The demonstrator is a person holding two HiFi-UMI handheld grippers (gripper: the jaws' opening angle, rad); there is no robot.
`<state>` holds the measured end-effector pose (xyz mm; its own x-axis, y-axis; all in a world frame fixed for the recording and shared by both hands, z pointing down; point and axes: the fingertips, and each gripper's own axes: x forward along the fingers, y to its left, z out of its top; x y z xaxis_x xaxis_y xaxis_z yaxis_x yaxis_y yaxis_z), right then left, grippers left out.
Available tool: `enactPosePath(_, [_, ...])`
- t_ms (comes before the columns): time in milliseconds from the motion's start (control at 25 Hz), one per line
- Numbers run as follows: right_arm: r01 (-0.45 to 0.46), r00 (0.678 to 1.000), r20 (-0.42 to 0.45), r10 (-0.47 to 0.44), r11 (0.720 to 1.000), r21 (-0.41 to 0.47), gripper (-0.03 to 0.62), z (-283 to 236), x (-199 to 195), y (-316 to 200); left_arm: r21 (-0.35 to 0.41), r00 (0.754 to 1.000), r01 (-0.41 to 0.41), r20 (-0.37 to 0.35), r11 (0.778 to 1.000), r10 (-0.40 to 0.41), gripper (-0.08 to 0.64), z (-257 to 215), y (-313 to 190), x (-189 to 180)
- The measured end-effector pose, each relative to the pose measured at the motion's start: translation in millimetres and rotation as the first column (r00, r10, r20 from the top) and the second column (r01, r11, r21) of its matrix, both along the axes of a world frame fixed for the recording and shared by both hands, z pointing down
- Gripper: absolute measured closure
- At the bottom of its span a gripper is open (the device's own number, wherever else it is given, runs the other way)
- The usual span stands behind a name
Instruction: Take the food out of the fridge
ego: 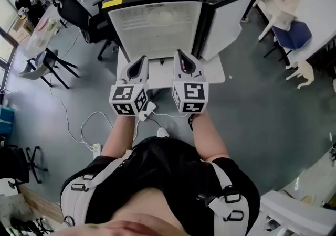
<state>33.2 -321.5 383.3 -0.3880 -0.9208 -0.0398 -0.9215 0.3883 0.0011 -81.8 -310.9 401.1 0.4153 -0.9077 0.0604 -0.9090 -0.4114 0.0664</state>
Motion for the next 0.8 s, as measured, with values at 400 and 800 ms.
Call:
enactPosePath(400, [0.026,0.991,0.136,-0.013,0.996,-0.091,0.584,21.2,6.6,-67.7,-0.011,0.999,0.034,0.01,0.999,-0.034,0.562,9.1,-57.3,-2.2])
enactPosePath(800, [0.273,0.639,0.767,0.058,0.915,-0.296,0.463,57.5,5.5,-131.3,-0.024,0.993,0.119,-0.015,0.993,-0.119,0.563,8.4,-70.3,-13.2])
